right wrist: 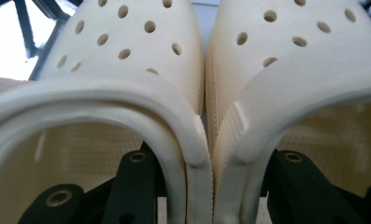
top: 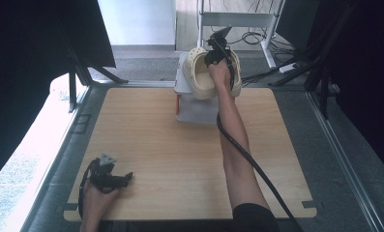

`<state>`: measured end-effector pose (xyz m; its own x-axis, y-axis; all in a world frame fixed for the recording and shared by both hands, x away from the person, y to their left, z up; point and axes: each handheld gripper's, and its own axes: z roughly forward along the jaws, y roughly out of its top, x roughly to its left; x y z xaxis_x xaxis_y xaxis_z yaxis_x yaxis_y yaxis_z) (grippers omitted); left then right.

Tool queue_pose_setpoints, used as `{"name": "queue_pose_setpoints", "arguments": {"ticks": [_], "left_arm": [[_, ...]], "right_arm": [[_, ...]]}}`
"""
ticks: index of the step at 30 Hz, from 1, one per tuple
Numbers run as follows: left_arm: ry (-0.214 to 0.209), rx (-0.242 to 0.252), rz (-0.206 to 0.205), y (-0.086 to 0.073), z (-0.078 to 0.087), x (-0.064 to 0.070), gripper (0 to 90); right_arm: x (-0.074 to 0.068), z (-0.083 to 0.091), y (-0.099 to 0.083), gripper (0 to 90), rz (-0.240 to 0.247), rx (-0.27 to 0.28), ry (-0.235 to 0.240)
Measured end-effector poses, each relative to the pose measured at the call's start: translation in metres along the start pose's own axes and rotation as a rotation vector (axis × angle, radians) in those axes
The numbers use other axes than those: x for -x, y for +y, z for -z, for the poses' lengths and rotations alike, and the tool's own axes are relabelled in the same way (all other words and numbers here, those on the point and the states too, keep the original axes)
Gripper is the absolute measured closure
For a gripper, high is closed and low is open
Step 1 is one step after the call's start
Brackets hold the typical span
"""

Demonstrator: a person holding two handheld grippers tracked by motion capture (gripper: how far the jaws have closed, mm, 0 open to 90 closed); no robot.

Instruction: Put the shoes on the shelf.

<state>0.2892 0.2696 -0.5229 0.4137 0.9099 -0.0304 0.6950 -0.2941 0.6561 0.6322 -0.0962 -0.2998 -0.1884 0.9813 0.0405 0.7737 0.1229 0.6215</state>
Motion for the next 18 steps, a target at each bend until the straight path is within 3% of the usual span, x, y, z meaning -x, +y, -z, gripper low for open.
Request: {"name": "queue_pose_setpoints", "arguments": {"ticks": [4,6,8,18], "left_arm": [[0.000,0.000,0.000,0.000,0.000,0.000,0.0],[0.000,0.000,0.000,0.000,0.000,0.000,0.0],[0.000,0.000,0.000,0.000,0.000,0.000,0.0],[0.000,0.001,0.000,0.000,0.000,0.000,0.0]], "right_arm": [[0.002,0.003,-0.002,55.8,0.030,0.018,0.025],[0.004,0.008,-0.005,44.6,0.069,0.031,0.047],[0.004,0.013,-0.007,38.9,0.107,0.032,0.060],[0.011,0.041,-0.021,26.0,0.216,0.043,0.132]]}}
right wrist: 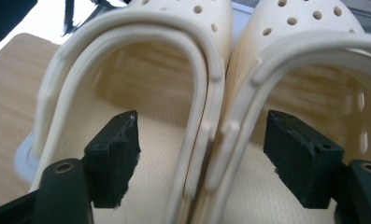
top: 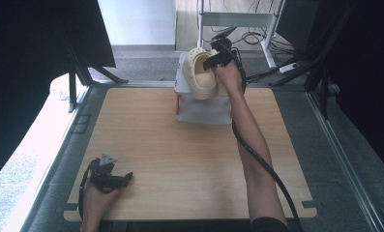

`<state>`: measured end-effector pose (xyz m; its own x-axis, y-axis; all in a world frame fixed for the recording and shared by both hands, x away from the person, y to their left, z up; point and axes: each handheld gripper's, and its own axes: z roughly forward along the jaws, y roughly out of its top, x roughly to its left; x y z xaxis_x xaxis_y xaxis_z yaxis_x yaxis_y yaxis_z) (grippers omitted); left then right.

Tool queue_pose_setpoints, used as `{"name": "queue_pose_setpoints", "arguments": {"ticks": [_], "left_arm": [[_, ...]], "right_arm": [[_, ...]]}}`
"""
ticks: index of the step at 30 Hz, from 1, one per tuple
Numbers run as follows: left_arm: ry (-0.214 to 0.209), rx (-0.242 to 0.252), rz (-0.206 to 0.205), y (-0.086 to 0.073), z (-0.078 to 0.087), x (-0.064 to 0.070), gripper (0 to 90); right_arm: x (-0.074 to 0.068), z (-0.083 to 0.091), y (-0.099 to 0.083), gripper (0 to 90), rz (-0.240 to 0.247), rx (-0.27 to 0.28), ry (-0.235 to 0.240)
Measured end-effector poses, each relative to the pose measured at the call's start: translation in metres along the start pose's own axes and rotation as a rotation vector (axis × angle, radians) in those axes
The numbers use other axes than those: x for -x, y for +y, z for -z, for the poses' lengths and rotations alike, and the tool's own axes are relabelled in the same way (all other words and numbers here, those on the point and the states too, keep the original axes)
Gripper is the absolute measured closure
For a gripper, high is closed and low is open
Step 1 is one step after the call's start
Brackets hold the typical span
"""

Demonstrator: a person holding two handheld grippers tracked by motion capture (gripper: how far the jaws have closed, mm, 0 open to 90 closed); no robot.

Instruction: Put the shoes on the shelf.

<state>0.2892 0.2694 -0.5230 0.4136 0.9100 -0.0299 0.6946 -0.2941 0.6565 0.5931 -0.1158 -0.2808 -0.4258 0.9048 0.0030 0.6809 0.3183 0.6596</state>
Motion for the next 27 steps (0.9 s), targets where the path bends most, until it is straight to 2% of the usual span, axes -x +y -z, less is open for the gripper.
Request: {"name": "queue_pose_setpoints", "arguments": {"ticks": [7,8,13,19,23,27], "left_arm": [[0.001,0.001,0.000,0.000,0.000,0.000,0.0],[0.001,0.001,0.000,0.000,0.000,0.000,0.0],[0.001,0.001,0.000,0.000,0.000,0.000,0.0],[0.001,0.000,0.000,0.000,0.000,0.000,0.0],[0.001,0.000,0.000,0.000,0.000,0.000,0.0],[0.001,0.000,0.000,0.000,0.000,0.000,0.0]], "right_arm": [[0.000,0.015,-0.014,13.2,0.083,0.019,0.042],[-0.001,0.018,-0.017,13.1,0.094,0.030,0.068],[-0.005,0.029,-0.026,8.1,0.134,0.069,0.116],[-0.014,0.047,-0.038,2.4,0.204,0.099,0.153],[-0.021,0.060,-0.047,0.9,0.233,0.134,0.182],[-0.028,0.068,-0.059,0.0,0.265,0.136,0.206]]}}
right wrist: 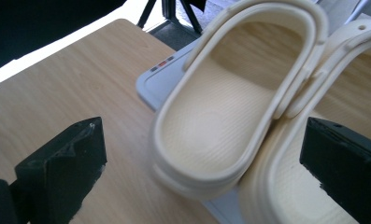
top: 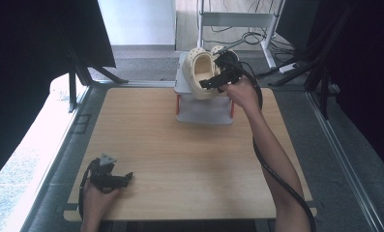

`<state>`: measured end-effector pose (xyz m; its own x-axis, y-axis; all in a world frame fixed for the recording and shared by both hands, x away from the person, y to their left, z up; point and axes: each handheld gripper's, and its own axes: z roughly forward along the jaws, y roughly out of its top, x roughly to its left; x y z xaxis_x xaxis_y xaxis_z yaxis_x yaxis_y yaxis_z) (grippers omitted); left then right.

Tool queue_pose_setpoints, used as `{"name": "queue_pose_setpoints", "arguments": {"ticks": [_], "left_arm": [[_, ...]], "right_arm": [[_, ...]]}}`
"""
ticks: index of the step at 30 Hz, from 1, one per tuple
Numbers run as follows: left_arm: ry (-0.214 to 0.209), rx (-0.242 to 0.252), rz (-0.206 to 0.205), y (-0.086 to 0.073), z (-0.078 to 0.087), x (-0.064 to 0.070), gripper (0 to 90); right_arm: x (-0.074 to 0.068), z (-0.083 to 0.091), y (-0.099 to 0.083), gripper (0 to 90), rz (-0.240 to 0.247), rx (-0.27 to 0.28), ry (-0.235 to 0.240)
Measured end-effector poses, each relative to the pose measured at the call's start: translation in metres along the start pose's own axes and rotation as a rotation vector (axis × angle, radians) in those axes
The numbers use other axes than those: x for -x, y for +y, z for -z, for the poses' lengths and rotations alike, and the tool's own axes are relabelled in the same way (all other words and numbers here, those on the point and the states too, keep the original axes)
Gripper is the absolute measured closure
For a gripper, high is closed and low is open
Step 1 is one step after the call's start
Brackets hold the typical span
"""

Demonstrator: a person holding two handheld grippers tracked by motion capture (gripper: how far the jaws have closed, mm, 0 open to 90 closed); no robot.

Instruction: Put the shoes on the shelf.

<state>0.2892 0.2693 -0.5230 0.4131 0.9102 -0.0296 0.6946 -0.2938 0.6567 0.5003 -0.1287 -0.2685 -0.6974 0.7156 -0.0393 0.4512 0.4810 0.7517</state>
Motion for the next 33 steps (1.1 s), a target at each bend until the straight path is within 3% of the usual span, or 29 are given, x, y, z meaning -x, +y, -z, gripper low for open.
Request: {"name": "queue_pose_setpoints", "arguments": {"ticks": [7,18,33], "left_arm": [[0.001,0.000,0.000,0.000,0.000,0.000,0.0],[0.001,0.001,0.001,0.000,0.000,0.000,0.0],[0.001,0.002,0.001,0.000,0.000,0.000,0.0]], "right_arm": [[-0.014,0.015,-0.022,0.0,0.035,0.008,0.054],[-0.020,0.033,-0.057,0.0,0.055,0.011,0.079],[-0.029,0.036,-0.112,0.0,0.061,0.043,0.107]]}}
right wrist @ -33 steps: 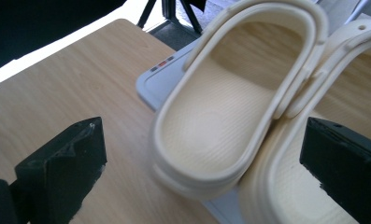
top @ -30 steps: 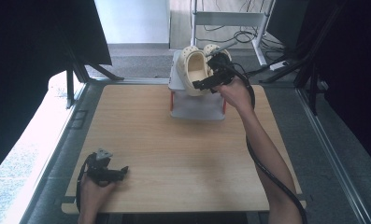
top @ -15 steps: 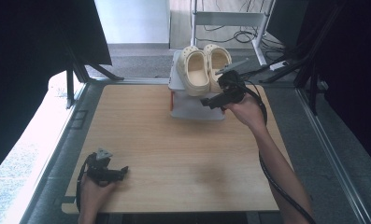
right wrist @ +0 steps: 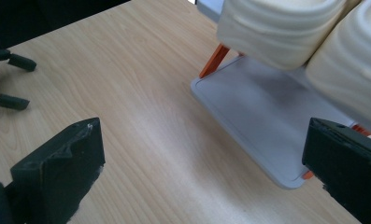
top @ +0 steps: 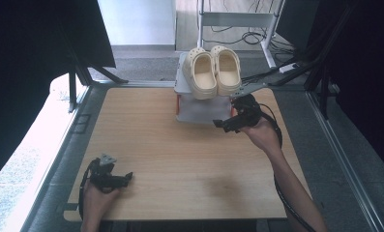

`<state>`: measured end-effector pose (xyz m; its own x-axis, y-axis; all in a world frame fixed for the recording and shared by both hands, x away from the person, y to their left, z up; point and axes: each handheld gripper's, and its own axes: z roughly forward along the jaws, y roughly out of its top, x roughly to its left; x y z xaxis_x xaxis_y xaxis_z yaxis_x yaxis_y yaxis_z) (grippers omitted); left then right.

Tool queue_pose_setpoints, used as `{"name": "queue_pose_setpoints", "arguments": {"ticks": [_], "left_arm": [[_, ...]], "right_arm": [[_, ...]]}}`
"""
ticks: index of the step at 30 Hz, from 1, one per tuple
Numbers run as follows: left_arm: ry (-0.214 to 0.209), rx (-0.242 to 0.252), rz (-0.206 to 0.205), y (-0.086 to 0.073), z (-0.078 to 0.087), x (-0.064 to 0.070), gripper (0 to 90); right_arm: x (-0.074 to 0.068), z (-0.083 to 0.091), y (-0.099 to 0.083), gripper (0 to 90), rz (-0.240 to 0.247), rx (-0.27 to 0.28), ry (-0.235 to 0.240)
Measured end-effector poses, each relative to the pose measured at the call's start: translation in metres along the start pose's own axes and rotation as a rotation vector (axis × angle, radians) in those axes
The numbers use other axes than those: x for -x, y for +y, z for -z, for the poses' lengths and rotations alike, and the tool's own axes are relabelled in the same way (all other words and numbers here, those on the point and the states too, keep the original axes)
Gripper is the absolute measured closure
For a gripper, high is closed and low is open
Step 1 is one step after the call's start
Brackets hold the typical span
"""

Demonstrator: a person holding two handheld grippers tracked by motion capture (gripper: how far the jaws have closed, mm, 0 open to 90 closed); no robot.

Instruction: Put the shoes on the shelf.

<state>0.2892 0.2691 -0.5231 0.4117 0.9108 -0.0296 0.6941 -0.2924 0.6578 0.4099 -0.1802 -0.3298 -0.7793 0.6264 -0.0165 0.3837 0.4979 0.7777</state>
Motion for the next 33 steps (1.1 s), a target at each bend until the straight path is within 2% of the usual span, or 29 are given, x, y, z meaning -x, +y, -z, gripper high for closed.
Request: {"name": "queue_pose_setpoints", "arguments": {"ticks": [7,18,27,33], "left_arm": [[0.001,0.000,0.001,0.000,0.000,0.000,0.0],[0.002,-0.001,0.003,0.000,0.000,0.001,0.0],[0.002,-0.001,0.007,0.000,0.000,0.001,0.0],[0.002,-0.001,0.007,0.000,0.000,0.001,0.0]], "right_arm": [[-0.007,-0.009,-0.030,0.0,-0.001,0.003,0.025],[-0.016,-0.036,-0.081,0.0,-0.001,-0.024,0.024],[-0.019,-0.059,-0.122,0.0,-0.025,-0.041,0.033],[-0.018,-0.078,-0.147,0.0,-0.047,-0.073,0.036]]}}
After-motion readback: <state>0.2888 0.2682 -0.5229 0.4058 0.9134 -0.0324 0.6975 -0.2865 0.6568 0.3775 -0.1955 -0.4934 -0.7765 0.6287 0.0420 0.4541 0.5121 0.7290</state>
